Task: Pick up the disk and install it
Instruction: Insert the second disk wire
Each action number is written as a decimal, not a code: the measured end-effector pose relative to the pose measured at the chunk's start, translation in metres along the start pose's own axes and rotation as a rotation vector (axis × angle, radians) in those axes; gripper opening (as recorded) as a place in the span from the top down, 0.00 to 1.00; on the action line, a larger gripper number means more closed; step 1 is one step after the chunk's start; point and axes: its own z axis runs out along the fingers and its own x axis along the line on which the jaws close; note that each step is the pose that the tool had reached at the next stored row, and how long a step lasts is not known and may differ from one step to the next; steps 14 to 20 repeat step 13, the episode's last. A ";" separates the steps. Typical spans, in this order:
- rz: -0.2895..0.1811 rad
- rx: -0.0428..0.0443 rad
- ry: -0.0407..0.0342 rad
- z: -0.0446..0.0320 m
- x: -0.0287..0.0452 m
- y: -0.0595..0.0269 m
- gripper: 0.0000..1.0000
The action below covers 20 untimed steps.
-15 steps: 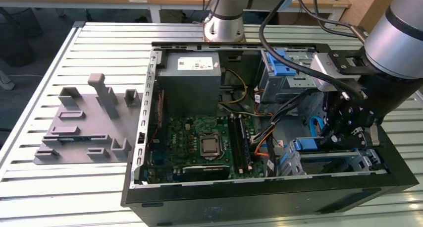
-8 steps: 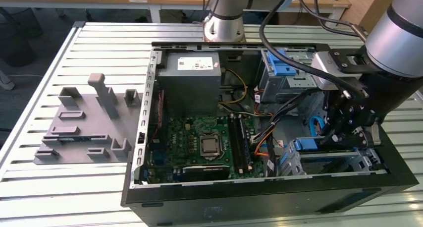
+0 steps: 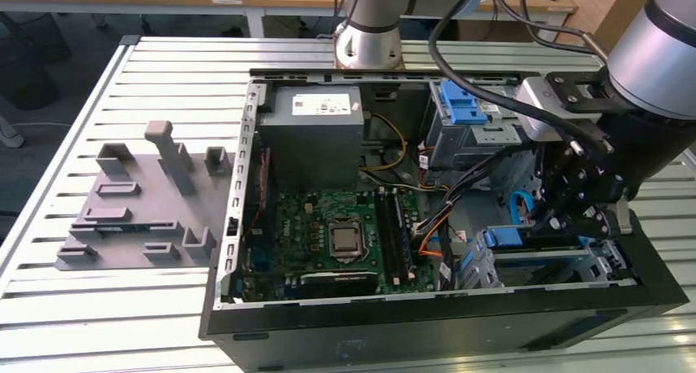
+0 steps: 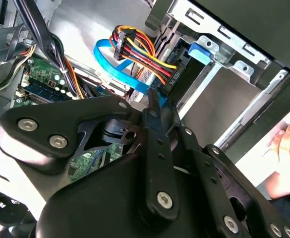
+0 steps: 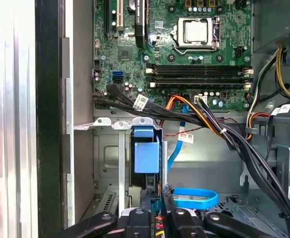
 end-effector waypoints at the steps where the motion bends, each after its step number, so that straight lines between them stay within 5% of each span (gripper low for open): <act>1: 0.000 0.0000 0.0000 -0.0010 0.0000 0.0000 0.78; 5: 0.000 0.0000 -0.0001 -0.0046 0.0000 -0.0001 0.89; 20: 0.000 0.0000 -0.0002 -0.0056 0.0000 -0.0001 0.89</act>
